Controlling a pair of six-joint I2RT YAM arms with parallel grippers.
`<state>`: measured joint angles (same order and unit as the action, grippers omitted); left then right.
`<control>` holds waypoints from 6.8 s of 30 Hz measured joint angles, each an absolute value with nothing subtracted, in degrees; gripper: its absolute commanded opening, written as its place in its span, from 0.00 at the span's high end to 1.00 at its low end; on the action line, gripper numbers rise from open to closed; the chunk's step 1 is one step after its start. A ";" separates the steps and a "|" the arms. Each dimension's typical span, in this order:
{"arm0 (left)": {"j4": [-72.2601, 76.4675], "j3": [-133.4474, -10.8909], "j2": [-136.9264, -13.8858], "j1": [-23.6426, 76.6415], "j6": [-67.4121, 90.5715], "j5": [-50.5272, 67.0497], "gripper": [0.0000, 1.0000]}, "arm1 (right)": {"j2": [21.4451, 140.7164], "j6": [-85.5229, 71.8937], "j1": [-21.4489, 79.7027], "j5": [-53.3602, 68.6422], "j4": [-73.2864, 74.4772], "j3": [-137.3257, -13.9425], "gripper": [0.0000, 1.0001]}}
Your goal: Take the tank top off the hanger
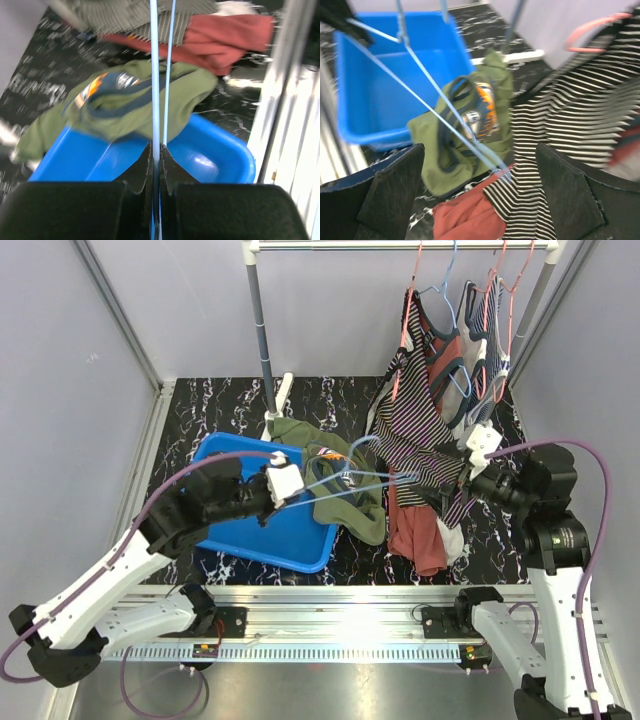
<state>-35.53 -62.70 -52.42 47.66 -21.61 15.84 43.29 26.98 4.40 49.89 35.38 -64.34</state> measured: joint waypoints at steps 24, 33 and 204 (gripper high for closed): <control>-44.16 -76.62 -59.92 25.15 -4.34 8.67 1.00 | 41.95 11.35 2.92 32.16 28.56 -55.51 0.00; -29.98 -89.01 -74.72 21.15 7.53 8.78 1.00 | 40.10 21.17 2.87 47.03 36.25 -50.83 0.00; -2.15 -134.41 -76.36 30.68 14.83 -12.84 1.00 | 33.36 21.82 2.83 51.40 37.17 -42.39 0.00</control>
